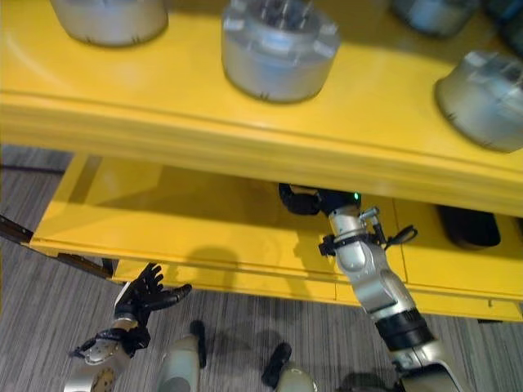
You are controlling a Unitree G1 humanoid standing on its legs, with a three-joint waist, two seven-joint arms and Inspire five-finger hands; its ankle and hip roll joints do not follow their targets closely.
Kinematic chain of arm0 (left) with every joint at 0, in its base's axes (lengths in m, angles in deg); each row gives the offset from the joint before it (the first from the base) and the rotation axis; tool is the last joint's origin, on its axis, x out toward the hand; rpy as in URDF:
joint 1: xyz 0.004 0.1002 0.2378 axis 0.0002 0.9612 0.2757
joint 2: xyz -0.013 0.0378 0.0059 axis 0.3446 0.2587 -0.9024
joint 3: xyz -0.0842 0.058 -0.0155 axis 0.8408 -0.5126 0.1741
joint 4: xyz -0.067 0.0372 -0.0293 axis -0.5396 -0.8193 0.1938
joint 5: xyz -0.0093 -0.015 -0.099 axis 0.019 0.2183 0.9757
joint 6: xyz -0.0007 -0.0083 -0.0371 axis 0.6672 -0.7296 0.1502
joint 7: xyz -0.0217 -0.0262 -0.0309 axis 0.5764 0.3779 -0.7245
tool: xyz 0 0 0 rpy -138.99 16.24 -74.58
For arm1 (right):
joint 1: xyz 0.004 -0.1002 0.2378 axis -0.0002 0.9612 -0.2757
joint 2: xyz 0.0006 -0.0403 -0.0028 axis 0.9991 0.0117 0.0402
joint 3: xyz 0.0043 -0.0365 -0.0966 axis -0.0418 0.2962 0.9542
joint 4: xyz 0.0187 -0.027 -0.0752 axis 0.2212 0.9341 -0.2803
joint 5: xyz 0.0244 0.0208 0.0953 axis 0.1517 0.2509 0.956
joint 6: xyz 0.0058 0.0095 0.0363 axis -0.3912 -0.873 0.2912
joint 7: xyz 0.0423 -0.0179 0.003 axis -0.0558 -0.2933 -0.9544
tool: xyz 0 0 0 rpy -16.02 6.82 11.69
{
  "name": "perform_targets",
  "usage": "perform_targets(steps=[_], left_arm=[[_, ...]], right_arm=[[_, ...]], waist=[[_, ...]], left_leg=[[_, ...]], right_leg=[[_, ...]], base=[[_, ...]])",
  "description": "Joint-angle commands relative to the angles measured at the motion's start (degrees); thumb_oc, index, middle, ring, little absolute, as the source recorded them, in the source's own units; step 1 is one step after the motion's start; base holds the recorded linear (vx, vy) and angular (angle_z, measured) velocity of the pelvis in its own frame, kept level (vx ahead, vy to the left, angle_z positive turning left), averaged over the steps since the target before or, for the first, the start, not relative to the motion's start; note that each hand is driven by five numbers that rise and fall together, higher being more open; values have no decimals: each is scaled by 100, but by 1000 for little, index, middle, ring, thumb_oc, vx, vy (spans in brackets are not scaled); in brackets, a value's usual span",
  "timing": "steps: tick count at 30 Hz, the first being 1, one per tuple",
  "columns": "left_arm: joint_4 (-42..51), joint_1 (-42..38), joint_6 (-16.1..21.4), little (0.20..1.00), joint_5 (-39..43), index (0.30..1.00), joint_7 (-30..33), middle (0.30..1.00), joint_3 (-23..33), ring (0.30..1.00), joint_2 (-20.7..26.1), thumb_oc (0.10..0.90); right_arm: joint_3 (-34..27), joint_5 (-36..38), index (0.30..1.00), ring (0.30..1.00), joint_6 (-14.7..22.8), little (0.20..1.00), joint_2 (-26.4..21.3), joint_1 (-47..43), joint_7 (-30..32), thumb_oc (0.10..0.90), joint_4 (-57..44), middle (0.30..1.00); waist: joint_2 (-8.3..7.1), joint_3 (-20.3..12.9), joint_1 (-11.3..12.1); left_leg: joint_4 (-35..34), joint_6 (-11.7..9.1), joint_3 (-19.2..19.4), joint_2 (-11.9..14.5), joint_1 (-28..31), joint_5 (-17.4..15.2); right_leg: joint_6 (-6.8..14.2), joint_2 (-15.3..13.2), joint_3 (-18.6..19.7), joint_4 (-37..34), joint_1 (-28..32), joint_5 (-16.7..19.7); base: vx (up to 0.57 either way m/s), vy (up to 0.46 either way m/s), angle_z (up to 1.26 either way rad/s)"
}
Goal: Move parts from the plastic box to the shelf.
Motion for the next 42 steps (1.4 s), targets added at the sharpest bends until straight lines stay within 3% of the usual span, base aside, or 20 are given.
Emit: perform_targets(steps=[1, 5, 8, 12, 13, 18, 26, 33, 42], left_arm=[[768, -63, 603, 1000, 67, 1000, 145, 1000, -8, 1000, 187, 900], [841, -156, 649, 1000, 132, 1000, 293, 1000, -77, 1000, 135, 900], [894, -190, 672, 1000, 176, 1000, 331, 1000, -118, 1000, 141, 900], [926, -359, 728, 1000, 207, 1000, 410, 1000, -231, 1000, 145, 900], [923, -372, 734, 1000, 206, 1000, 410, 1000, -232, 1000, 143, 900], [776, -599, 780, 1000, 208, 1000, 512, 1000, -316, 1000, 98, 900], [719, -738, 863, 1000, 213, 1000, 491, 1000, -422, 1000, 102, 900], [666, -794, 933, 1000, 261, 1000, 532, 1000, -388, 1000, 103, 900], [653, -859, 975, 1000, 245, 1000, 698, 1000, -400, 1000, -7, 900]], right_arm=[[-334, 131, 300, 300, 10, 300, -318, -852, 754, 400, -197, 300], [-260, 178, 300, 300, -193, 300, -504, -1326, 939, 400, 458, 300], [-191, 241, 300, 300, -246, 300, -614, -1570, 1042, 400, 796, 300], [-128, 381, 300, 300, -336, 300, -844, -2088, 1349, 400, 1383, 300], [-123, 384, 300, 300, -330, 300, -849, -2105, 1358, 400, 1395, 300], [2, 454, 300, 300, -340, 300, -949, -2243, 1425, 400, 1807, 300], [268, 409, 300, 300, -376, 300, -1230, -2377, 1392, 400, 2743, 300], [420, 380, 300, 300, -454, 300, -1345, -2549, 1496, 400, 3423, 300], [-360, 660, 300, 300, -713, 300, -909, -2159, 2152, 400, 3733, 300]], waist=[[-14, -207, 27], [108, 95, 43], [171, 183, 42], [315, 294, 3], [312, 302, 4], [353, 291, -31], [393, 204, -73], [411, 173, -65], [499, 153, -156]], left_leg=[[190, -260, -581, 233, 25, -101], [1191, -223, -713, 261, -718, -501], [1483, -216, -760, 253, -1060, -565], [2152, -199, -873, 238, -1941, -826], [2156, -155, -852, 231, -2035, -707], [2393, -162, -871, 253, -2429, -875], [2419, -141, -872, 219, -2753, -869], [2295, -146, -823, 190, -2680, -838], [2122, -182, -820, 192, -2597, -775]], right_leg=[[248, -279, 257, 538, 52, -253], [119, -380, 480, 1553, -758, -669], [84, -406, 571, 1855, -1156, -750], [69, -459, 807, 2526, -2170, -977], [2, -477, 786, 2512, -2251, -879], [58, -492, 960, 2751, -2786, -987], [60, -555, 1056, 2827, -3201, -939], [65, -582, 1067, 2752, -3165, -897], [83, -559, 1073, 2634, -3103, -855]], base=[[-80, 20, -1], [-137, 38, -9], [-106, 24, -8], [-118, 10, -5], [31, 2, -6], [-15, 3, -5], [-4, 4, -5], [0, 0, 0], [0, -4, 2]])
